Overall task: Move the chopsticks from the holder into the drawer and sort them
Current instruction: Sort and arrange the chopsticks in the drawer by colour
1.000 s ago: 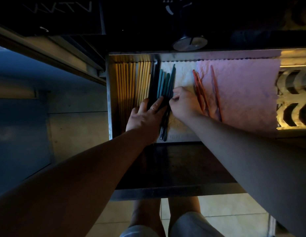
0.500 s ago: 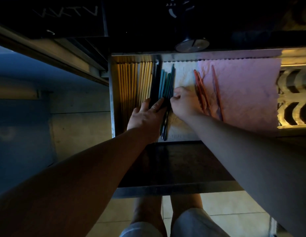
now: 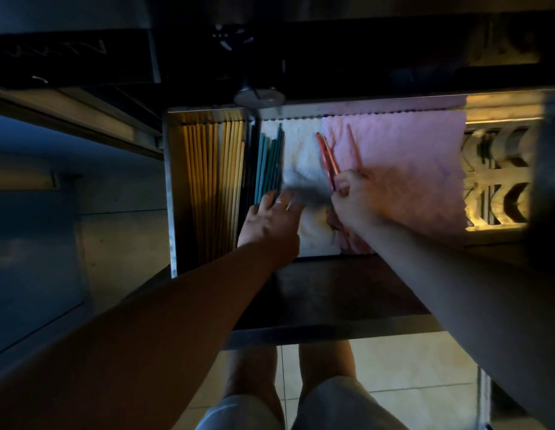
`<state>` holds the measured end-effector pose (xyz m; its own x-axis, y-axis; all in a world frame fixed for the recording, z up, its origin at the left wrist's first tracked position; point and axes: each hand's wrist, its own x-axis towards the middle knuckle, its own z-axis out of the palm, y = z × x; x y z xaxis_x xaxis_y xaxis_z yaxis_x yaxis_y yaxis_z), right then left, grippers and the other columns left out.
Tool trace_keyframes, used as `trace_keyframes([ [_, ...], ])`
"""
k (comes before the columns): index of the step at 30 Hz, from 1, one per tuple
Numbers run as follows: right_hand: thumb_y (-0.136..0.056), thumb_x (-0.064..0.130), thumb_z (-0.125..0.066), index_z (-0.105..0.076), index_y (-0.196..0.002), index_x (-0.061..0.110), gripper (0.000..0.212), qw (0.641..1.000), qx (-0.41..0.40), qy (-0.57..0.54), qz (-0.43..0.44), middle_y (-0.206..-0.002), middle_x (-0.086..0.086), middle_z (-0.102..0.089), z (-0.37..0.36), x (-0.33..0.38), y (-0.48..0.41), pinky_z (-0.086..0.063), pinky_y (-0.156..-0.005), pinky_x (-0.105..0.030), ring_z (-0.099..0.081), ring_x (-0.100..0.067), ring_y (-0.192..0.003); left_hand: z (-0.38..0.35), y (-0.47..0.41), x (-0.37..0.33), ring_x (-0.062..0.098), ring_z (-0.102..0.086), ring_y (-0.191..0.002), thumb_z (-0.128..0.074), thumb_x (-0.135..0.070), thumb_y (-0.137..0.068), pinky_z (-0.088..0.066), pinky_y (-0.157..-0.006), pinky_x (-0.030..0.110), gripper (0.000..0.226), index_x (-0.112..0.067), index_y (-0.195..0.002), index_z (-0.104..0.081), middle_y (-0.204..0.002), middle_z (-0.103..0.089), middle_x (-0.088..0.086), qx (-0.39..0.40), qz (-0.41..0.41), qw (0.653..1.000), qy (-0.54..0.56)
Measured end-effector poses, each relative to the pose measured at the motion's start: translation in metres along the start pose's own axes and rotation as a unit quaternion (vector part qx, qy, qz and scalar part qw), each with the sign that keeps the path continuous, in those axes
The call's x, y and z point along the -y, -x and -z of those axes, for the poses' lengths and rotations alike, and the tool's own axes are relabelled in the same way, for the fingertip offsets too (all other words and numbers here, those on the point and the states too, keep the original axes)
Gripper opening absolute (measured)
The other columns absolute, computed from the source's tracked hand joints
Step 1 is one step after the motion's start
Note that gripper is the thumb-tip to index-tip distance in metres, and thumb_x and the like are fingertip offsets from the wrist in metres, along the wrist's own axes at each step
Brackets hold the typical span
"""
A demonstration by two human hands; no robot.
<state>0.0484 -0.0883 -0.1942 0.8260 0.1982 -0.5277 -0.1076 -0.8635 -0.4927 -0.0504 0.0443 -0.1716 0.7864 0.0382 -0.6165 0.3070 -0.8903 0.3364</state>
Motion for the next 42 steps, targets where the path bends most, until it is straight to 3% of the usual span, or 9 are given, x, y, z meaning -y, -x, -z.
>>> trace_keyframes([
  [5,-0.076,0.006,-0.059,-0.064,-0.109,0.006,0.034,0.999,0.022,0.036,-0.002,-0.109,-0.019,-0.067,0.032,-0.037,-0.008,-0.048,-0.094,-0.045,-0.061,-0.036,-0.104,-0.003,-0.021,-0.045,0.033,-0.05,-0.119,-0.054,-0.022,-0.088,-0.046,-0.094,0.044,0.038,-0.015,-0.125,-0.053,-0.126,-0.055,0.011,0.014,0.056,0.991,0.122],
  [8,-0.074,0.014,-0.059,-0.063,-0.103,0.012,0.029,0.997,0.04,0.069,0.009,-0.102,-0.017,-0.067,0.047,-0.056,-0.011,-0.05,-0.089,-0.044,-0.061,-0.035,-0.1,-0.008,-0.037,-0.07,0.031,-0.061,-0.105,-0.059,-0.027,-0.086,-0.05,-0.084,0.036,0.034,-0.016,-0.118,-0.059,-0.112,-0.067,0.01,0.001,0.158,0.946,0.283],
  [12,-0.077,0.015,-0.061,-0.06,-0.106,0.009,0.03,0.997,0.048,0.059,0.022,-0.103,-0.017,-0.066,0.055,-0.072,-0.021,-0.048,-0.086,-0.036,-0.06,-0.033,-0.1,-0.021,-0.057,-0.089,0.031,-0.063,-0.104,-0.067,-0.025,-0.08,-0.051,-0.085,0.036,0.04,-0.013,-0.118,-0.057,-0.109,-0.07,0.011,-0.038,0.25,0.897,0.363],
  [16,-0.079,0.017,-0.062,-0.059,-0.1,0.012,0.023,0.994,0.075,0.066,0.053,-0.099,-0.014,-0.065,0.054,-0.082,-0.028,-0.047,-0.08,-0.036,-0.06,-0.032,-0.095,-0.031,-0.071,-0.097,0.033,-0.064,-0.098,-0.068,-0.029,-0.078,-0.043,-0.069,0.03,0.039,-0.011,-0.11,-0.057,-0.099,-0.068,0.011,-0.072,0.313,0.879,0.353],
  [19,-0.081,0.024,-0.061,-0.055,-0.095,0.013,0.019,0.99,0.089,0.09,0.065,-0.089,-0.011,-0.06,0.051,-0.084,-0.032,-0.044,-0.071,-0.037,-0.059,-0.032,-0.087,-0.034,-0.078,-0.101,0.033,-0.064,-0.1,-0.07,-0.031,-0.078,-0.04,-0.068,0.029,0.04,-0.009,-0.11,-0.058,-0.1,-0.068,0.013,-0.085,0.34,0.87,0.347],
  [26,-0.084,0.033,-0.06,-0.062,-0.104,0.013,0.028,0.983,0.107,0.14,0.044,-0.097,-0.011,-0.066,0.04,-0.077,-0.035,-0.052,-0.083,-0.044,-0.062,-0.031,-0.093,-0.038,-0.082,-0.099,0.033,-0.066,-0.096,-0.065,-0.03,-0.083,-0.038,-0.066,0.027,0.029,-0.011,-0.105,-0.07,-0.096,-0.071,0.014,-0.086,0.318,0.886,0.325],
  [33,-0.076,0.02,-0.062,-0.053,-0.078,0.014,0.011,0.998,0.065,-0.015,-0.003,-0.075,-0.008,-0.058,0.034,-0.059,-0.028,-0.048,-0.069,-0.035,-0.058,-0.027,-0.077,-0.023,-0.064,-0.081,0.031,-0.064,-0.083,-0.061,-0.023,-0.086,-0.032,-0.059,0.026,0.014,-0.011,-0.086,-0.066,-0.076,-0.061,0.006,-0.109,0.292,0.895,0.32],
  [37,-0.077,0.006,-0.06,-0.041,-0.062,0.021,0.029,0.989,0.106,-0.099,0.009,-0.06,0.003,-0.045,0.019,-0.037,-0.02,-0.035,-0.058,-0.027,-0.046,-0.014,-0.06,-0.016,-0.048,-0.057,0.023,-0.056,-0.078,-0.06,-0.026,-0.087,-0.037,-0.062,0.027,0.016,-0.014,-0.098,-0.064,-0.087,-0.063,0.004,-0.138,0.305,0.894,0.298],
  [42,-0.075,0.01,-0.058,-0.053,-0.06,0.015,0.017,0.986,0.134,-0.094,-0.018,-0.06,-0.008,-0.058,-0.012,-0.008,-0.013,-0.051,-0.062,-0.035,-0.061,-0.026,-0.062,-0.013,-0.031,-0.028,0.022,-0.058,-0.083,-0.06,-0.021,-0.086,-0.04,-0.063,0.029,0.01,-0.015,-0.093,-0.063,-0.096,-0.064,0.007,-0.152,0.324,0.887,0.292],
])
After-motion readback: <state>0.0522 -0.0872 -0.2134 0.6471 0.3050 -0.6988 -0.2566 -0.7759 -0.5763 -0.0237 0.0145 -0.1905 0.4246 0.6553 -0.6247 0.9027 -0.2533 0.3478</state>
